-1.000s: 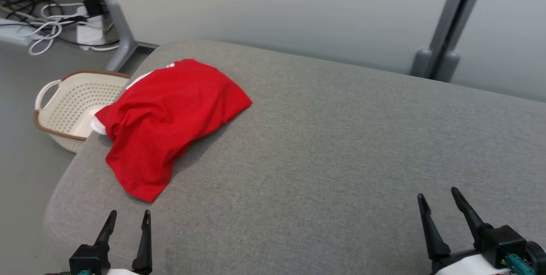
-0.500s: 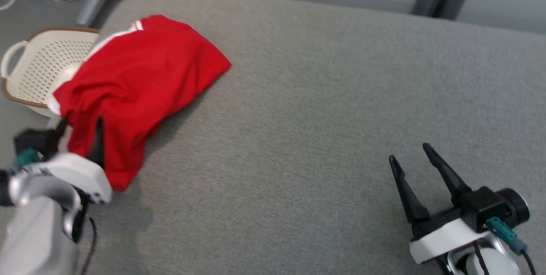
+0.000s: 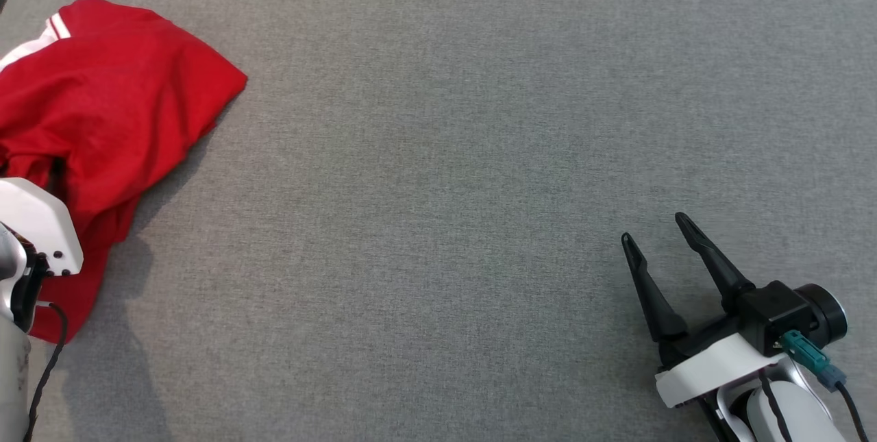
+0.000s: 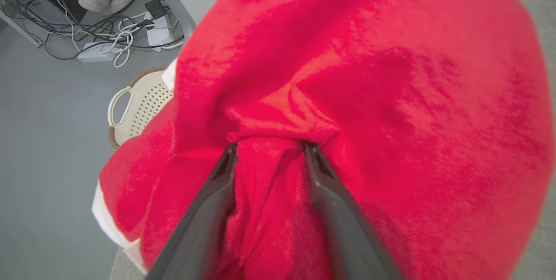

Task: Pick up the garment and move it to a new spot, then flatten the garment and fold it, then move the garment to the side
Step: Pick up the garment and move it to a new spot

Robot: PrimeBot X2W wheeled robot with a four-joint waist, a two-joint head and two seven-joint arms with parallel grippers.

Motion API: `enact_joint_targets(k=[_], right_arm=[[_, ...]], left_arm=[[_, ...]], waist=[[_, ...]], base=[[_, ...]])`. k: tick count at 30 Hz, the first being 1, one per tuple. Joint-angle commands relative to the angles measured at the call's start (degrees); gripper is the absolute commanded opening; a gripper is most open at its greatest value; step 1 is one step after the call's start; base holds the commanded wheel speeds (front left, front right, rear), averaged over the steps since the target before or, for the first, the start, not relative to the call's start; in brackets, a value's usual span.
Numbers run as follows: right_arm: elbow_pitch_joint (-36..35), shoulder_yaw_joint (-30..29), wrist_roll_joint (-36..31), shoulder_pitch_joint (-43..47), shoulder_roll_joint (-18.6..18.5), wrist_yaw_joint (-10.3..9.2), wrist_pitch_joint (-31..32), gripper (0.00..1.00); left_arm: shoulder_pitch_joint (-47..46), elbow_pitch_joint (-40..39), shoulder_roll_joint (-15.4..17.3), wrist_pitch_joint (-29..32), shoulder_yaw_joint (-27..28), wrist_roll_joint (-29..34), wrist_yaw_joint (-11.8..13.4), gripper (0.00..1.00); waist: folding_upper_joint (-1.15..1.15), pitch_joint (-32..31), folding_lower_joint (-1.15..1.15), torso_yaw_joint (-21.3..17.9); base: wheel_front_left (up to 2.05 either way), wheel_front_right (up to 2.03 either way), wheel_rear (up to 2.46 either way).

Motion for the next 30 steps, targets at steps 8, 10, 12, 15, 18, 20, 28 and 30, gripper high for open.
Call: enact_joint_targets(k=[8,10,12,15,18,20,28,30], right_arm=[[0.3,-1.5,0.5,1.8,0.6,0.01,-0.3,1.0],[0.4,-1.8,0.5,2.5,0.9,0.01,-0.3,1.0],[0.5,-1.8,0.5,3.0,1.2,0.01,-0.3,1.0],[0.5,-1.7,0.6,3.3,1.7,0.01,-0.3,1.0],[0.6,-1.3,0.7,3.6,2.3,0.01,-0.3,1.0],[0.6,-1.2,0.9,3.7,2.4,0.01,-0.3,1.0],[0.8,-1.3,1.0,4.8,3.5,0.01,-0.3,1.0],[0.8,-1.4,1.1,4.9,3.8,0.01,-0.3,1.0]], left_arm=[[-0.1,-6.0,1.9,-1.2,-3.0,-4.2,-0.1,0.0],[-0.2,-9.8,2.4,-0.8,-3.3,-5.0,-0.1,0.0],[-0.4,-14.7,2.8,0.1,-4.0,-5.8,-0.1,0.0],[-0.8,-22.1,3.0,1.8,-4.6,-7.1,-0.1,0.0],[-0.5,-29.2,2.8,3.6,-4.9,-8.8,-0.1,0.0],[-0.2,-33.7,2.4,5.1,-5.4,-10.2,-0.1,0.0],[1.6,-49.1,0.2,9.7,-8.7,-16.0,-0.1,0.0],[2.2,-52.5,-1.2,10.3,-9.6,-17.4,0.0,0.0]], waist=[[-0.01,-2.8,0.0,0.1],[-0.01,-3.7,0.0,0.7],[-0.01,-4.7,0.0,1.2],[-0.01,-5.9,0.0,1.4],[-0.01,-7.0,0.0,1.0],[-0.01,-7.6,0.0,0.3],[-0.01,-9.2,0.0,-4.8],[-0.01,-9.4,0.0,-6.6]], base=[[0.0,0.0,0.0],[0.0,0.0,0.0],[0.0,0.0,0.0],[0.0,0.0,0.0],[0.0,0.0,0.0],[0.0,0.0,0.0],[0.0,0.0,0.0],[0.0,0.0,0.0]])
